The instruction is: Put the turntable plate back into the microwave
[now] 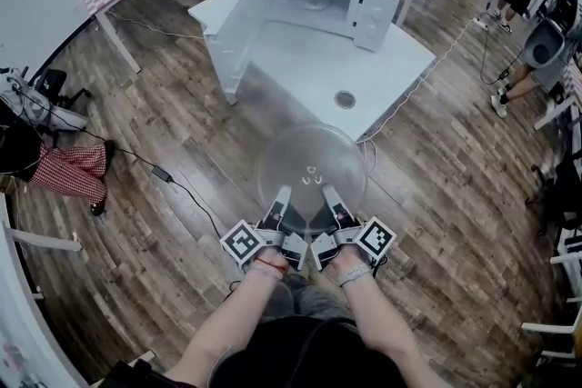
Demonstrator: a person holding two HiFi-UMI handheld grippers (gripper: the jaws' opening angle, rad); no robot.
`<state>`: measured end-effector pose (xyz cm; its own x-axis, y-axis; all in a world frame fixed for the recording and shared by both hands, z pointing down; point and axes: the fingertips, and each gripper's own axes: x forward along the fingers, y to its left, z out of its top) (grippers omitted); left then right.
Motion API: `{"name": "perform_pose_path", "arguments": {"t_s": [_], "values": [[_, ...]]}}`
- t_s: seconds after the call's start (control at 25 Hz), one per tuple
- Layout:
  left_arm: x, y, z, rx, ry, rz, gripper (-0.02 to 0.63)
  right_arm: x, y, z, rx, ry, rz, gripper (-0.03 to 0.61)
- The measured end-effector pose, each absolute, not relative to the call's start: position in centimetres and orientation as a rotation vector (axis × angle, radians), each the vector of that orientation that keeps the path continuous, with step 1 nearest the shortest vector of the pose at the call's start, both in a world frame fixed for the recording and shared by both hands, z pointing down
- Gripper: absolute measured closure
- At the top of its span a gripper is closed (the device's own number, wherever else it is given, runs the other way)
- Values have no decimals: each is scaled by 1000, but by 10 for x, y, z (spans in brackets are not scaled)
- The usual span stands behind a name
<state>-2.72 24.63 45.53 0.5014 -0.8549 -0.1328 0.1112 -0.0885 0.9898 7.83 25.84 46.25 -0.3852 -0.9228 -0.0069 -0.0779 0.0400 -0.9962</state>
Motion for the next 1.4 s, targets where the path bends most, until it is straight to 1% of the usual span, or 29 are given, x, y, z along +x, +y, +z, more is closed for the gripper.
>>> {"name": "perform_pose_path", "arguments": {"t_s": [0.64, 1.4], "values": [[-26, 226, 455, 1417, -718, -956, 584, 80, 235, 464, -1025, 1589, -1471, 535], [-29, 135, 458, 1405, -701, -933, 584, 77, 147, 466, -1037, 1544, -1454, 535]]}}
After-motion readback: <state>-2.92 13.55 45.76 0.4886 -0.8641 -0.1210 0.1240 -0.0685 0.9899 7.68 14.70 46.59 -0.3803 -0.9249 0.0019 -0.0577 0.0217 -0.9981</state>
